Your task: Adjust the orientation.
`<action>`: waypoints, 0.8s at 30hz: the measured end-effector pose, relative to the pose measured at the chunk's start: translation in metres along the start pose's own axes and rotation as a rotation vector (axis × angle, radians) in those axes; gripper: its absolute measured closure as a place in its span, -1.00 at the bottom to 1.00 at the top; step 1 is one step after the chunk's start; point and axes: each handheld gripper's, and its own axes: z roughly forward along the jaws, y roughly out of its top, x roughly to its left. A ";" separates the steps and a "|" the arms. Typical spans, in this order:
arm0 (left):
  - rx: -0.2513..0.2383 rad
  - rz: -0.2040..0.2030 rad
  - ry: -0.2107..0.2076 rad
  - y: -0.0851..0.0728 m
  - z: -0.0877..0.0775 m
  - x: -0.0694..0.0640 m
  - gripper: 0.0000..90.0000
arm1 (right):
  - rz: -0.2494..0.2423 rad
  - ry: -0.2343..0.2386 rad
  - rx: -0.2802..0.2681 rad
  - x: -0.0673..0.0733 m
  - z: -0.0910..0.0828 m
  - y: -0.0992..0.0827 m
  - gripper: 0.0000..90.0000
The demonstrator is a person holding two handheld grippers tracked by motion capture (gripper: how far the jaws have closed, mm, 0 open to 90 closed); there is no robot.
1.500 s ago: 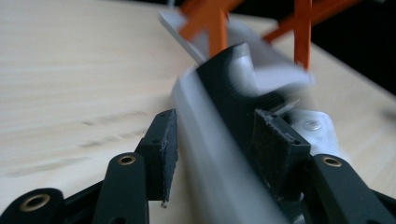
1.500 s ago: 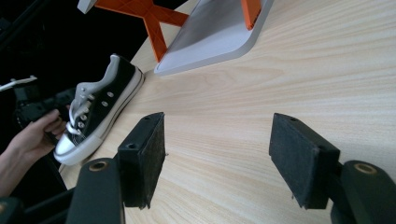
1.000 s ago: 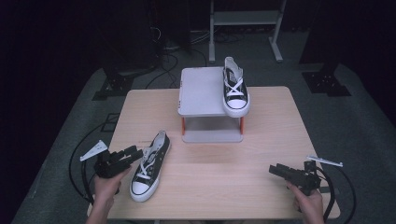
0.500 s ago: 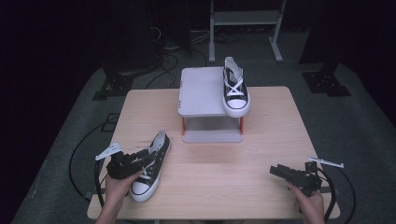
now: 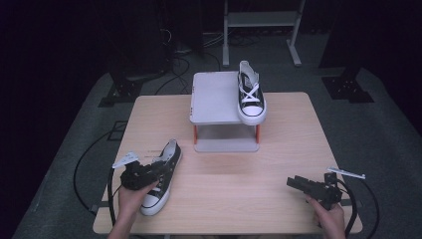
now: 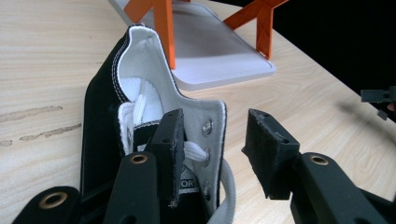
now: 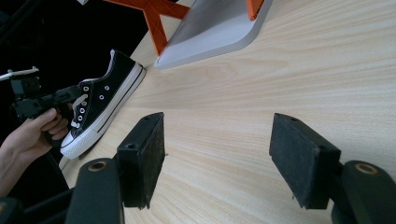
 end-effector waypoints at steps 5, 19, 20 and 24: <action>0.021 -0.008 0.025 0.001 0.001 0.002 0.40 | 0.006 0.003 0.005 0.000 0.000 0.000 -0.22; 0.030 -0.088 0.013 0.004 0.004 0.005 0.86 | 0.007 0.011 0.007 0.001 0.002 -0.001 -0.22; 0.023 -0.102 0.008 0.003 0.004 0.006 0.87 | 0.005 0.012 0.006 0.000 0.002 -0.001 -0.22; -0.006 -0.145 -0.011 0.001 0.002 0.006 0.88 | 0.008 0.015 0.002 0.000 0.000 -0.001 -0.22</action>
